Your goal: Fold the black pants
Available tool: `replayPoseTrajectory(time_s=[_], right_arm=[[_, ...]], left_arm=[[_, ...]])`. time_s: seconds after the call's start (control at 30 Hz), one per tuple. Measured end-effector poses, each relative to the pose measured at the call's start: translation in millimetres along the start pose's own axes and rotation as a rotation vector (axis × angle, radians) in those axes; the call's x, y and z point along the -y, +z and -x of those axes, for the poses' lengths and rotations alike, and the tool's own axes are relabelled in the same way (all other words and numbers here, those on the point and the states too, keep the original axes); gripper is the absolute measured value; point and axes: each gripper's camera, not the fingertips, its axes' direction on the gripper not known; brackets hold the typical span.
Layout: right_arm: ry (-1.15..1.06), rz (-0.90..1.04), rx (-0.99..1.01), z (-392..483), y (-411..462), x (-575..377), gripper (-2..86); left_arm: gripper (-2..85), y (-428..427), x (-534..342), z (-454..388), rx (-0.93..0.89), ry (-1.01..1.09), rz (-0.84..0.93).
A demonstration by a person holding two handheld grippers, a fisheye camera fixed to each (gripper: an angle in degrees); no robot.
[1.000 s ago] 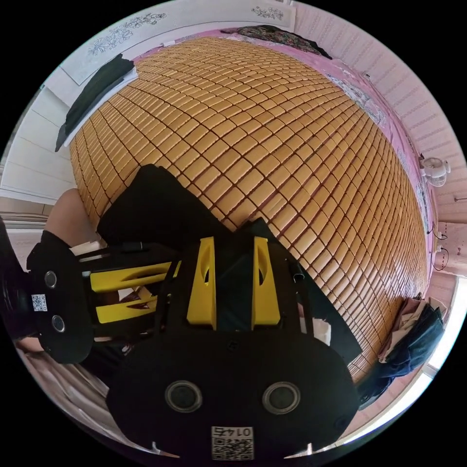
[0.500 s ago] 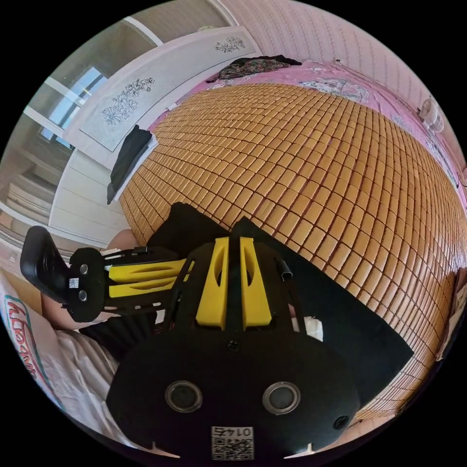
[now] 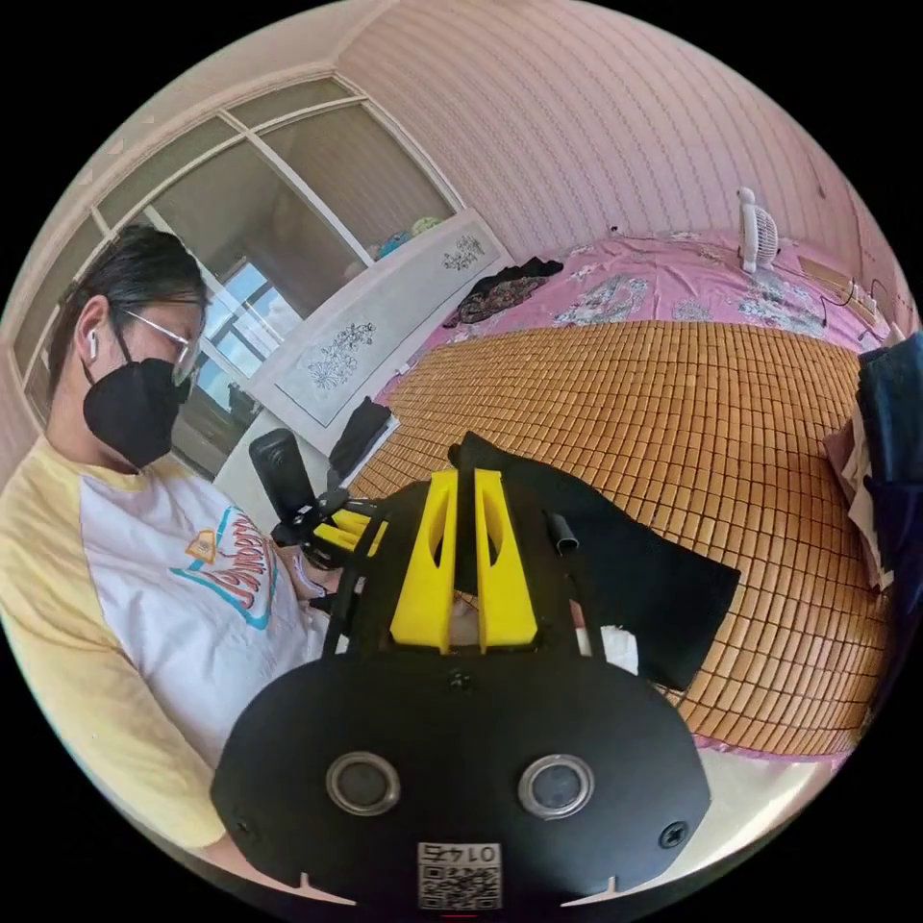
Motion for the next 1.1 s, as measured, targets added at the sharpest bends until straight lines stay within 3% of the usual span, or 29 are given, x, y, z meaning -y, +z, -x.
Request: replayPoseTrajectory(time_s=[0.13, 0.27, 0.3, 0.37, 0.43, 0.63, 0.8, 1.1], right_arm=[[-0.112, 0.024, 0.072, 37, 18, 35, 2.6], [-0.052, 0.223, 0.295, 48, 171, 57, 4.2], [-0.051, 0.262, 0.287, 51, 197, 54, 4.6], [-0.078, 0.465, 0.029, 59, 287, 33, 5.9], [-0.143, 0.525, -0.074, 67, 309, 19, 5.8], [-0.157, 0.507, -0.142, 44, 259, -4, 4.7], [-0.139, 0.612, -0.428, 10, 235, -22, 0.7], [-0.239, 0.755, -0.501, -9, 290, 4, -0.4]], left_arm=[[-0.9, -66, -11, 11, 0.149, -0.066, -0.033], [-0.1, -139, -79, 53, 0.62, -0.361, 0.046], [1.0, -148, -101, 72, 0.694, -0.471, 0.114], [3.4, -158, -127, 97, 0.719, -0.641, 0.18], [4.4, -167, -138, 103, 0.703, -0.727, 0.135], [1.1, -120, -103, 97, 0.693, -0.531, 0.176], [-0.9, -1, -63, 97, 0.471, -0.286, 0.349], [-1.0, 116, -60, 112, 0.555, -0.173, 0.614]])
